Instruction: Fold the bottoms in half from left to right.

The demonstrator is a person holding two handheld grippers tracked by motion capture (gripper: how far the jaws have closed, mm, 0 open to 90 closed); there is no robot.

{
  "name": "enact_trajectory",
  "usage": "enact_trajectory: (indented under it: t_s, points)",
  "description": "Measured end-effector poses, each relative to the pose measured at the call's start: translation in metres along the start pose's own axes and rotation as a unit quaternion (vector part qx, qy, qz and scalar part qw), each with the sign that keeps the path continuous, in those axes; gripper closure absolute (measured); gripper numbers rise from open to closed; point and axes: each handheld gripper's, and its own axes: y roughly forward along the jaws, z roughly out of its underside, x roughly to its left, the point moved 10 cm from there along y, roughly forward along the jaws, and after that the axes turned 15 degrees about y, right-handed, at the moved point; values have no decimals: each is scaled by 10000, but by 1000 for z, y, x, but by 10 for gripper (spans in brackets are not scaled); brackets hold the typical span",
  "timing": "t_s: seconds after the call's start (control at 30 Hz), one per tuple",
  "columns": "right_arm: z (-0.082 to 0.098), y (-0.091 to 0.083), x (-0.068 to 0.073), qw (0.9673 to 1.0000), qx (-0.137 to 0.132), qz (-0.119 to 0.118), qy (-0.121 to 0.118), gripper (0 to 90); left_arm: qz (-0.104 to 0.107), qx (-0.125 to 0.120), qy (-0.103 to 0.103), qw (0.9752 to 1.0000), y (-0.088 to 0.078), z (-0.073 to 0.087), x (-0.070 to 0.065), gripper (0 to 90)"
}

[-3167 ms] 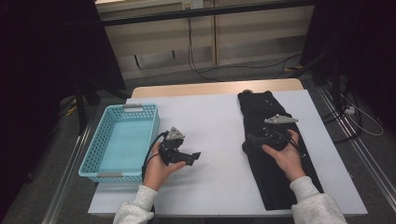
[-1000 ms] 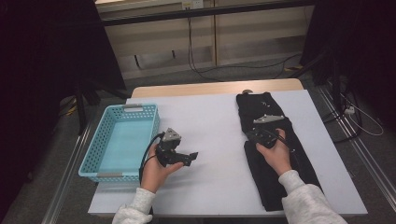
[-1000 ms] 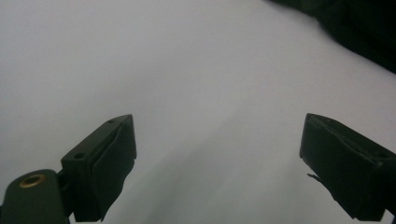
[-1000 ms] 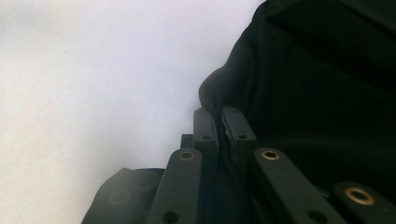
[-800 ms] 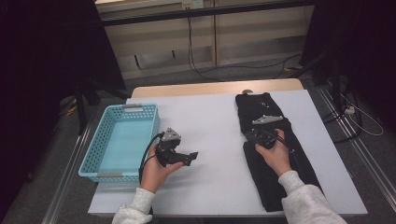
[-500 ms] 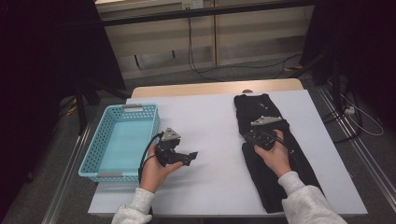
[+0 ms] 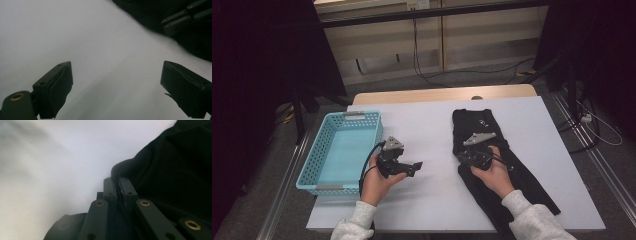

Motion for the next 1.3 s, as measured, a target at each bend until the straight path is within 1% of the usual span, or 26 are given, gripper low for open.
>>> enact_trajectory:
  t_s: [0.1,0.17,0.23,0.3,0.37,0.43,0.47,0.5,0.53,0.63,0.73,0.77,0.8,0.83,0.87,0.9,0.97,1.07,1.13,1.17,1.2,1.27,1.3]
  points:
    - [3,3,17,9996,69,-215,-175,854,-2,1,-25,10000,0,0,1,107]
    - [7,5,31,9987,149,-369,-313,854,-11,-7,-33,10000,0,0,1,107]
    - [10,6,42,9976,214,-496,-438,854,-25,-41,-91,9999,-1,0,2,107]
    - [14,7,56,9956,275,-674,-593,853,-77,-45,-108,9999,-2,0,4,107]
    - [19,9,72,9925,385,-976,-633,850,-104,-59,-121,9999,-3,-1,6,107]
    - [23,10,81,9905,386,-1045,-804,827,-129,-65,-134,9998,-3,-1,7,106]
    - [23,10,83,9904,375,-1034,-831,798,-136,-58,-135,9998,-3,-1,7,106]
    - [23,10,85,9904,373,-1060,-806,766,-128,-57,-136,9998,-2,-1,7,106]
    - [23,10,85,9904,388,-1070,-785,741,-122,-45,-135,9998,-1,-1,7,106]
    - [20,5,83,9914,343,-1065,-680,601,-142,-22,-141,9998,1,-1,8,106]
    - [18,-2,77,9924,307,-1005,-643,515,-127,-22,-165,9998,4,-3,9,106]
    - [18,-4,74,9928,300,-989,-604,468,-115,-23,-186,9998,5,-4,8,105]
    - [18,-6,72,9930,289,-987,-575,453,-91,-7,-171,9998,8,-4,8,106]
    - [17,-10,69,9934,270,-963,-565,428,-97,-12,-172,9998,10,-4,8,105]
    - [16,-12,66,9939,248,-919,-554,407,-56,24,-166,9998,12,-4,7,105]
    - [15,-15,61,9950,187,-823,-530,378,-49,37,-150,9999,14,-5,7,105]
    - [13,-21,54,9962,98,-739,-444,358,6,62,-158,9999,20,-6,6,105]
    - [11,-30,45,9971,-28,-677,-343,310,48,84,-158,9998,30,-10,3,106]
    - [9,-38,36,9979,-139,-580,-271,289,106,100,-158,9998,36,-12,2,109]
    - [8,-41,34,9979,-188,-583,-228,289,125,78,-201,9997,40,-14,0,110]
    - [7,-44,32,9978,-246,-591,-165,288,143,116,-150,9997,43,-15,0,112]
    - [7,-49,25,9985,-304,-447,-118,284,168,130,-147,9997,49,-17,-1,123]
    - [7,-52,19,9988,-341,-315,-132,288,169,138,-176,9996,52,-18,-2,132]
